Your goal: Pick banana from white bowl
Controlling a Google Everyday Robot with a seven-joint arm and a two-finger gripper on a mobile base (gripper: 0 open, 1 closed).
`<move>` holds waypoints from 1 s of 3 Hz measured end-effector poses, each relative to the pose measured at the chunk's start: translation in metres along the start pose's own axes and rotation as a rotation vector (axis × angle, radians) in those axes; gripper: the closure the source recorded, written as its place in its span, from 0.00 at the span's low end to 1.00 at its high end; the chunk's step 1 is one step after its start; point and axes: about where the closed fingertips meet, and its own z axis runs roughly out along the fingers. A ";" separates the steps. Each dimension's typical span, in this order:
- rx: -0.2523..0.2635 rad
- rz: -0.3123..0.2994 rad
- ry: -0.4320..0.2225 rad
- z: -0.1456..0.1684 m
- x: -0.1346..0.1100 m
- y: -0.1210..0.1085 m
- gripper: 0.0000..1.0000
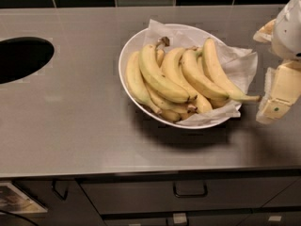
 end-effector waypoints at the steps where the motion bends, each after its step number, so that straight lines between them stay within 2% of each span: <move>1: 0.000 0.000 0.000 0.000 0.000 0.000 0.00; 3: 0.009 -0.015 -0.095 0.006 -0.028 -0.008 0.00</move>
Offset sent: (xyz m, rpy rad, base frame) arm 0.0178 0.0315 -0.0050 0.0920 -0.0191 0.0665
